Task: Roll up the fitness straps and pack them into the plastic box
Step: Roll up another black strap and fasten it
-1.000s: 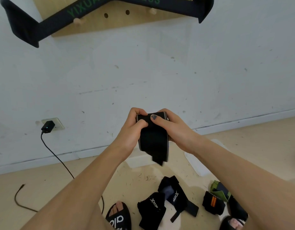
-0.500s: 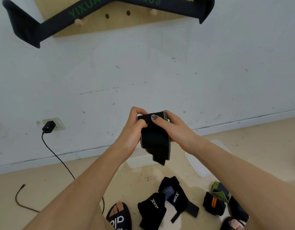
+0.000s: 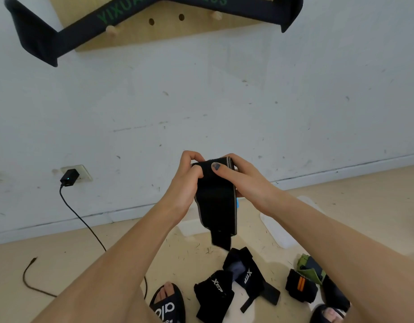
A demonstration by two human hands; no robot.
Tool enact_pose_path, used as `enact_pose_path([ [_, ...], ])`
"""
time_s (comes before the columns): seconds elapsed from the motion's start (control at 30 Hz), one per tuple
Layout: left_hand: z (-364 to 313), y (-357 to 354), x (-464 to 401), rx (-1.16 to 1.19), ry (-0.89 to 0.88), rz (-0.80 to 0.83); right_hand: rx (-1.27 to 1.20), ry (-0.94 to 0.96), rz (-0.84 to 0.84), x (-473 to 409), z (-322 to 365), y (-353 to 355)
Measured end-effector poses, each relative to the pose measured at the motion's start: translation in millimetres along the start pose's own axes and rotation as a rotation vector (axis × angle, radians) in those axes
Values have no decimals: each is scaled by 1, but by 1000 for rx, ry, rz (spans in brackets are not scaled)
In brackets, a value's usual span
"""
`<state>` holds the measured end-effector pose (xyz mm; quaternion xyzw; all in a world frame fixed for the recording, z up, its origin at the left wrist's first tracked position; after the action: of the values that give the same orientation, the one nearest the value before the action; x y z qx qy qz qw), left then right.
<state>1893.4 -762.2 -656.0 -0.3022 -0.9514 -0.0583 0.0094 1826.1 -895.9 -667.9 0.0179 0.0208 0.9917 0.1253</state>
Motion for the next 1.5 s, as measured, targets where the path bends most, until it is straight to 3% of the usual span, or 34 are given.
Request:
enact_pose_path([
  [0.2, 7, 1, -2, 86, 46, 5, -40, 82, -1, 0, 1, 2],
  [0.37, 2, 6, -3, 40, -6, -20, -84, -40, 66, -1, -1, 3],
  [0.53, -3, 0, -2, -16, -38, -83, -245, -131, -193, -6, 0, 4],
  [0.67, 7, -13, 5, 28, 31, 52, -178, -186, -92, -6, -15, -10],
  [0.87, 2, -3, 1, 45, -41, 43, -109, -196, 2, -2, -8, -7],
  [1.2, 11, -5, -1, 91, 34, 84, -218, -32, -31, 0, -2, 0],
  [1.37, 5, -1, -2, 87, -40, 70, -234, -114, 48, 2, -1, -2],
  [1.5, 2, -1, 0, 104, -64, 79, -233, -94, 1, 0, -4, -4],
])
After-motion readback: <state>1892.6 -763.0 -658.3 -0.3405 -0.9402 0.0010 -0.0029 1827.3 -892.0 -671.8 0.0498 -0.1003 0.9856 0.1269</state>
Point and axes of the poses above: each hand's wrist, its own x-axis away from the middle knuckle, its own y-axis out of the back of the hand, z = x × y, the point moved 4 cm from there along -x, towards the middle knuckle
